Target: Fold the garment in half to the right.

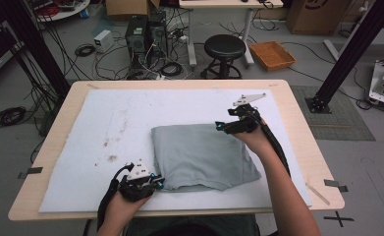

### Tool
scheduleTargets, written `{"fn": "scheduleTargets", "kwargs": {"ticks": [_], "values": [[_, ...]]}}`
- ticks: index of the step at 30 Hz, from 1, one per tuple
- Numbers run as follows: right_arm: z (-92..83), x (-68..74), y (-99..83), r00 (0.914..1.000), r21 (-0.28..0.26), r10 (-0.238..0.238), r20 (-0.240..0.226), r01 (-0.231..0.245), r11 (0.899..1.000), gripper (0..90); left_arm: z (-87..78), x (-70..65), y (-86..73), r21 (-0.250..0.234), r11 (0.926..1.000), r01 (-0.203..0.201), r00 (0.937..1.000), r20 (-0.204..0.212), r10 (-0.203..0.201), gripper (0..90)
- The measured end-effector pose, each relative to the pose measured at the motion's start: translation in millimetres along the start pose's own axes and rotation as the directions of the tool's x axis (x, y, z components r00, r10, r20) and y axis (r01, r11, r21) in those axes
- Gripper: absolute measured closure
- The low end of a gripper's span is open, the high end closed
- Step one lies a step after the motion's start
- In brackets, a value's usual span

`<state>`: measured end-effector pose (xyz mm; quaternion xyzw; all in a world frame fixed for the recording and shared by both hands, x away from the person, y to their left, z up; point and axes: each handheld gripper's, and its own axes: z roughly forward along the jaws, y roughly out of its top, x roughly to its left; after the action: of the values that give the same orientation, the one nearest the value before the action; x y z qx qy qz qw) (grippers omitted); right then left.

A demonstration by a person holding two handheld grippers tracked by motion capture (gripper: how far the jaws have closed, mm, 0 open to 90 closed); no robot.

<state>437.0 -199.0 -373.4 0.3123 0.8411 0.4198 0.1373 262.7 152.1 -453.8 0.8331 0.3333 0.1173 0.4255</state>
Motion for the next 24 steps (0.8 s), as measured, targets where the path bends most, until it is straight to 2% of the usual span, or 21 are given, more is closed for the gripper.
{"fn": "scheduleTargets", "kwargs": {"ticks": [5, 12, 20, 24], "values": [[26.1, 11.4, 17.1, 0.9966, 0.042, -0.063, -0.052, 0.066, 0.997, 22.9, 0.0, 0.3, -0.1, 0.0, 1.0, 0.0, 1.0, -0.001, 0.0, 79.5], [51.8, 23.8, 32.1, 0.9914, 0.06, -0.085, -0.099, 0.091, 0.994, 22.7, 0.1, 0.3, -0.2, 0.0, 1.0, 0.0, 1.0, -0.001, 0.0, 79.8], [80.3, 40.1, 50.9, 0.9857, 0.081, -0.109, -0.128, 0.12, 0.989, 22.1, 0.2, -0.4, -0.3, -0.001, 1.0, -0.003, 1.0, -0.004, 0.003, 80.0], [97.2, 48.6, 57.8, 0.9824, 0.108, -0.113, -0.149, 0.13, 0.986, 22.0, 0.2, 0.4, -0.3, -0.001, 1.0, 0.002, 1.0, 0.001, -0.002, 80.0]]}}
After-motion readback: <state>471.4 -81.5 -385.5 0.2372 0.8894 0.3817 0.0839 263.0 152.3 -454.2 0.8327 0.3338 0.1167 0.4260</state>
